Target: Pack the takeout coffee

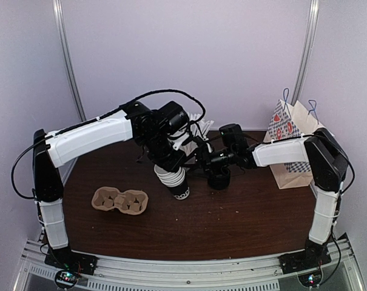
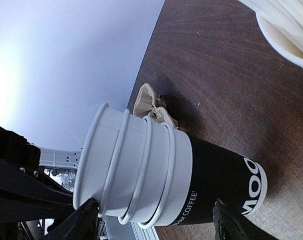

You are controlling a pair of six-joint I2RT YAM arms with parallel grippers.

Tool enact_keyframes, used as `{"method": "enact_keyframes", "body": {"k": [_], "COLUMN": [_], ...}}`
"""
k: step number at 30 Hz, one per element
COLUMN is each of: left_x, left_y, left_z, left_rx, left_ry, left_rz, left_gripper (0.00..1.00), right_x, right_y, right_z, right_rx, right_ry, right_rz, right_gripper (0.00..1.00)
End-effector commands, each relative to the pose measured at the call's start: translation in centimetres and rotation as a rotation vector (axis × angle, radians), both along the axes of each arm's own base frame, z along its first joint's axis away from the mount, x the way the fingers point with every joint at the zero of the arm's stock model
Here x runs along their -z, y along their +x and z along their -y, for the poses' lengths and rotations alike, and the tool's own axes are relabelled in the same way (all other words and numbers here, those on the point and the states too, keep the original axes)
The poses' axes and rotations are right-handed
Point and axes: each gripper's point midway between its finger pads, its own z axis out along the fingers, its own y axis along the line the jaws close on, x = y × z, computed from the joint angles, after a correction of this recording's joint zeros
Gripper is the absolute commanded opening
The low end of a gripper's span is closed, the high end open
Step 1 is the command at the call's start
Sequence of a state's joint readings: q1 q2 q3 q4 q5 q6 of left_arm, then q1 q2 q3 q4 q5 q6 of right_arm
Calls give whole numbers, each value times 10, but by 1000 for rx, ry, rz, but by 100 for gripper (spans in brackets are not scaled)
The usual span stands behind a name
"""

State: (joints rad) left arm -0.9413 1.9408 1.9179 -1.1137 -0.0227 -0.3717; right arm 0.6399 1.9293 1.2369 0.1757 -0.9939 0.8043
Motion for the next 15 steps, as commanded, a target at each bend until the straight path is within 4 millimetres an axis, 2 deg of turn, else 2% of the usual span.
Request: {"method": "enact_keyframes", "body": {"k": [1, 9, 15], "left_x": [-35, -58, -66], "left_y": [9, 10, 8], "left_z": [7, -1, -5], "left_rx": [-14, -31, -42], "left_ry": [-107, -134, -147], "left_rz": [85, 137, 148], "left_gripper": [0, 0, 0], "right_x": [39, 55, 63], "right_y": [-7, -3, -3], "right_z": [3, 8, 10], "right_rx": [12, 22, 22], "right_ry": [-105, -177, -206], "right_rz": [-25, -13, -19], "right_gripper": [76, 76, 77]}}
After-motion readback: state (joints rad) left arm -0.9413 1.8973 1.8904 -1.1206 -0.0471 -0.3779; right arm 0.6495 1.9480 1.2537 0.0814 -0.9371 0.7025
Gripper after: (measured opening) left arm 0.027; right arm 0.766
